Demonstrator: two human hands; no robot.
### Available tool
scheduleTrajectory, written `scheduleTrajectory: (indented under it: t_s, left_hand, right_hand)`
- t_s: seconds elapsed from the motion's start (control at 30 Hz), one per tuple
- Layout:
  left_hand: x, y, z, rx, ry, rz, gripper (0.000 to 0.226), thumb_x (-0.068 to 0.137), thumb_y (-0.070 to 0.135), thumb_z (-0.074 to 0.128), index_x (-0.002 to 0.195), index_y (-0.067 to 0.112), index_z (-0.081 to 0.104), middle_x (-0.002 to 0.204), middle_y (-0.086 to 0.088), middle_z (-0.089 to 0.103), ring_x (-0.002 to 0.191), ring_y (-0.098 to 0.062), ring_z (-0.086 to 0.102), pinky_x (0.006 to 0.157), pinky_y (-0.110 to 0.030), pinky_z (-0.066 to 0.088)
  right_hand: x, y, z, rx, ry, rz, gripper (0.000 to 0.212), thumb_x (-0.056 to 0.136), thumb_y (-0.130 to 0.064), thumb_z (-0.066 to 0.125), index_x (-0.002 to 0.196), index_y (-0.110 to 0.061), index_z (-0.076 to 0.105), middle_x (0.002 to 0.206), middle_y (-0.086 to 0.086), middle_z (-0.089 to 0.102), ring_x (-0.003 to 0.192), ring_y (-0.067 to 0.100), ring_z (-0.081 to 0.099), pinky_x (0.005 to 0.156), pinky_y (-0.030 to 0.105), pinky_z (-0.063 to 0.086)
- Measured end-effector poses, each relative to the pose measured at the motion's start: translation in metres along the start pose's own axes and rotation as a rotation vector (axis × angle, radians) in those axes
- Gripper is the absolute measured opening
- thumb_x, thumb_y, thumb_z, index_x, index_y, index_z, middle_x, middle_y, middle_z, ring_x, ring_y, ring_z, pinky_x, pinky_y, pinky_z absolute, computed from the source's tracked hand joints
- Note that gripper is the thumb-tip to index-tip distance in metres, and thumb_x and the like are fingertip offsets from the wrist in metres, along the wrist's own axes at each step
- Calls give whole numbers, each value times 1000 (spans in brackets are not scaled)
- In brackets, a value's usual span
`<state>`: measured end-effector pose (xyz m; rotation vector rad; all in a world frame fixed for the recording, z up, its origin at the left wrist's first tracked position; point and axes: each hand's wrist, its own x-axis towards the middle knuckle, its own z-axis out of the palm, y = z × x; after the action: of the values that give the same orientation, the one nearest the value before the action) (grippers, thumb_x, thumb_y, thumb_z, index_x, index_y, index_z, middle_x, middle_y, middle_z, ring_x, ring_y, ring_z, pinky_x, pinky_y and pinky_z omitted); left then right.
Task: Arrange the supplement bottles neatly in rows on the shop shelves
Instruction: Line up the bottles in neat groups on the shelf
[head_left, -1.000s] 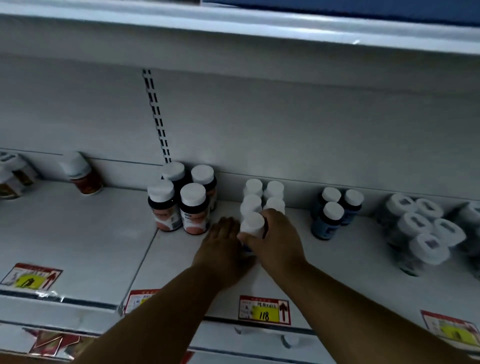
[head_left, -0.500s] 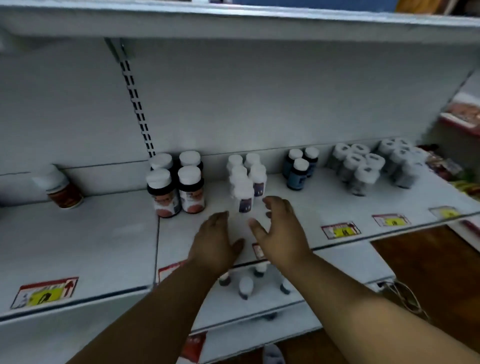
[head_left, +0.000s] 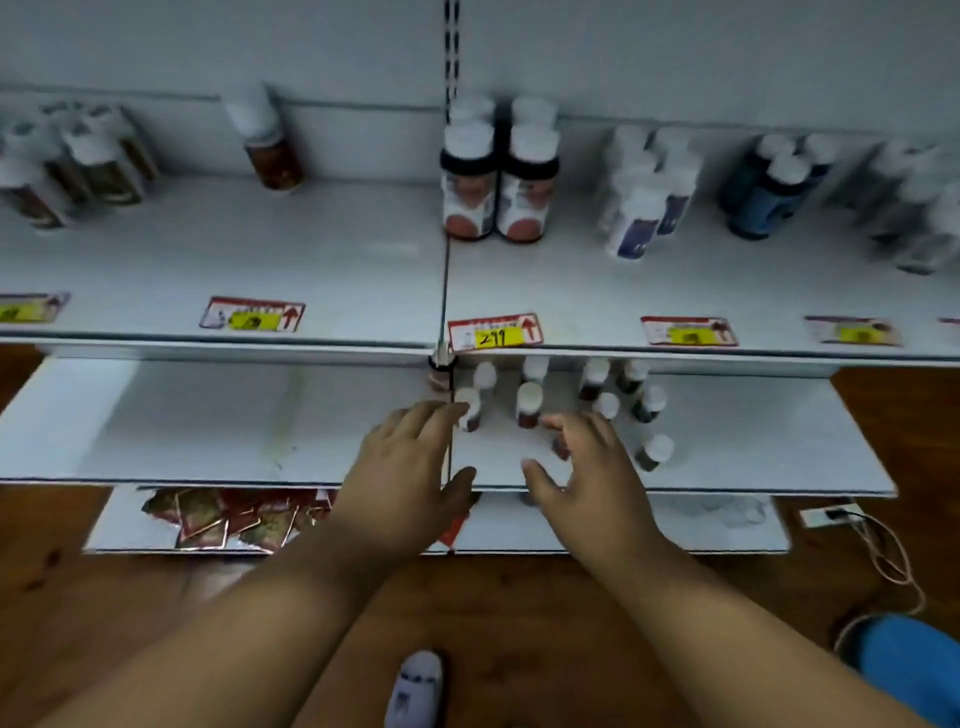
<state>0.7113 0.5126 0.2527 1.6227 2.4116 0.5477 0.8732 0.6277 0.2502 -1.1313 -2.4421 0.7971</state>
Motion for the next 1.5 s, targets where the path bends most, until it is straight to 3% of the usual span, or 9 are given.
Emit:
scheduleTrajectory:
  t_s: [0.23, 0.37, 0.57, 0.7, 0.83, 0.97, 1.23, 1.4, 1.5]
  left_hand:
    - [58, -68, 135, 78, -102, -69, 66, 88, 41, 62, 145, 28, 33, 146, -1, 42, 127, -26, 46, 105, -41, 41]
    - [93, -111, 202, -86, -44, -216, 66, 86, 40, 68, 143, 23, 39, 139, -2, 50, 123, -25, 51, 102, -38, 44]
    - [139, -134, 282, -349, 30, -393, 76, 80, 41, 77, 141, 19, 38, 137, -3, 51, 123, -22, 51, 101, -32, 40]
    - [163, -139, 315, -382, 160, -439, 79, 78, 42, 79, 141, 18, 38, 136, -5, 52, 125, -25, 50, 105, -38, 43]
    - [174, -142, 327, -484, 206, -411, 60, 79, 34, 79, 129, 20, 49, 127, -1, 60, 116, -23, 57, 92, -34, 46]
    - [153, -132, 308, -596, 170, -392, 49, 83, 27, 76, 124, 23, 50, 109, 10, 55, 104, -11, 52, 86, -26, 39]
    - [55, -70, 195, -631, -95, -383, 58, 82, 36, 75, 133, 26, 51, 117, 10, 66, 105, -9, 62, 90, -31, 51]
    - [-23, 8, 62, -1007, -97, -491, 51, 93, 25, 63, 140, 32, 45, 124, 10, 64, 114, -11, 61, 102, -43, 49]
    - [-54, 56, -6, -1278, -6, -604, 37, 94, 22, 55, 131, 25, 53, 122, -8, 66, 113, -28, 62, 100, -54, 48]
  right_hand:
    - [33, 106, 129, -132, -177, 37, 44, 86, -32, 69, 127, -18, 58, 137, -1, 48, 120, 20, 53, 99, 34, 46]
    - [70, 147, 194, -74, -210, 132, 50, 90, -33, 67, 135, -21, 49, 143, -2, 44, 123, 18, 51, 101, 27, 42]
    - [103, 194, 252, -1, -129, 177, 47, 91, -27, 64, 136, -21, 48, 139, 5, 48, 119, 24, 54, 90, 44, 54]
    - [109, 214, 267, -15, -97, 115, 47, 93, -26, 61, 137, -22, 46, 140, 3, 47, 119, 20, 53, 94, 33, 49]
    - [113, 221, 271, 43, -68, 96, 44, 93, -26, 60, 135, -24, 47, 138, 1, 48, 117, 18, 54, 93, 28, 47]
    - [103, 216, 262, 129, -27, 117, 41, 93, -22, 60, 133, -23, 50, 135, 2, 51, 111, 20, 56, 95, 31, 47]
    - [42, 124, 170, 303, -268, 208, 60, 90, -33, 67, 143, -31, 38, 143, -7, 48, 128, 14, 49, 106, 38, 44]
    - [-34, 44, 39, 528, -319, 263, 44, 89, -28, 69, 128, -35, 52, 123, -17, 62, 112, 2, 59, 97, 31, 51]
    - [-71, 1, -31, 600, -273, 281, 35, 89, -24, 69, 122, -31, 58, 115, -16, 65, 104, 0, 62, 87, 21, 51]
